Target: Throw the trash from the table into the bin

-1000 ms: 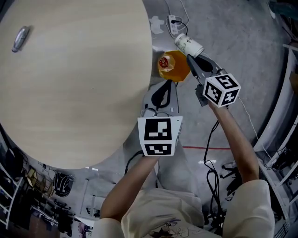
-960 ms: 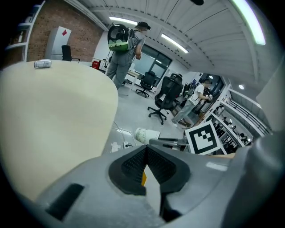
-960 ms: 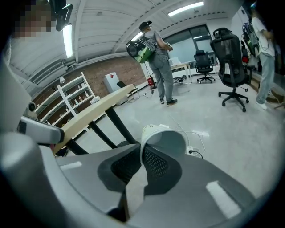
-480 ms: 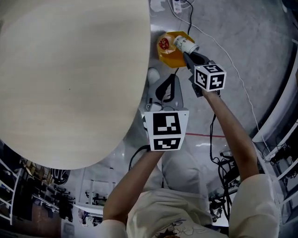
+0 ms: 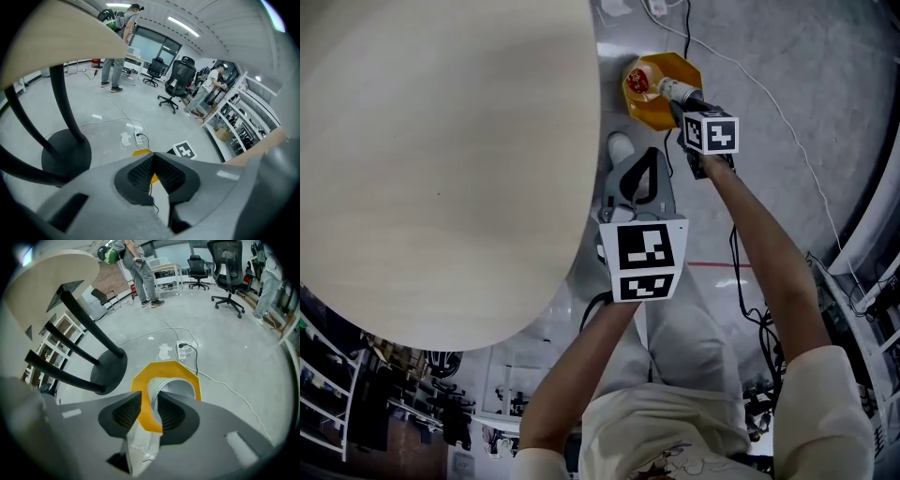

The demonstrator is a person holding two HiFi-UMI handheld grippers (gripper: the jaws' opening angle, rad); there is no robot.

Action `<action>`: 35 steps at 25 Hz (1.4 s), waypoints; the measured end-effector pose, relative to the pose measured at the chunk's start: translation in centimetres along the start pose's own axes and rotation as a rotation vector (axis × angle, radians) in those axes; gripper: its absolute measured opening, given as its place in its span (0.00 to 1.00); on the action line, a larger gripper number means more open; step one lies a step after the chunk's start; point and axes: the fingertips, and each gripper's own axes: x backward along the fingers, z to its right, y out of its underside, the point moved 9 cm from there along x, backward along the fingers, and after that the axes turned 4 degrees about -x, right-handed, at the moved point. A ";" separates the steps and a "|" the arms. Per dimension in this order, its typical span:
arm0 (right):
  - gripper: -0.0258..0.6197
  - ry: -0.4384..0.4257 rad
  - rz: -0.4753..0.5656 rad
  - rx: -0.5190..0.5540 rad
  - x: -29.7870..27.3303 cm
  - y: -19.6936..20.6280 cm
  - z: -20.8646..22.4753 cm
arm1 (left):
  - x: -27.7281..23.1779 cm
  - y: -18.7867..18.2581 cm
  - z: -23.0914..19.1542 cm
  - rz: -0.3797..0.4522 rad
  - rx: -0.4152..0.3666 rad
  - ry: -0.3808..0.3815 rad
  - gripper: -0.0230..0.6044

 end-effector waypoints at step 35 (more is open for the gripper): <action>0.19 -0.372 0.590 0.365 27.6 -22.5 -26.6 | 19.5 -13.0 -5.0 0.369 0.052 -0.155 0.04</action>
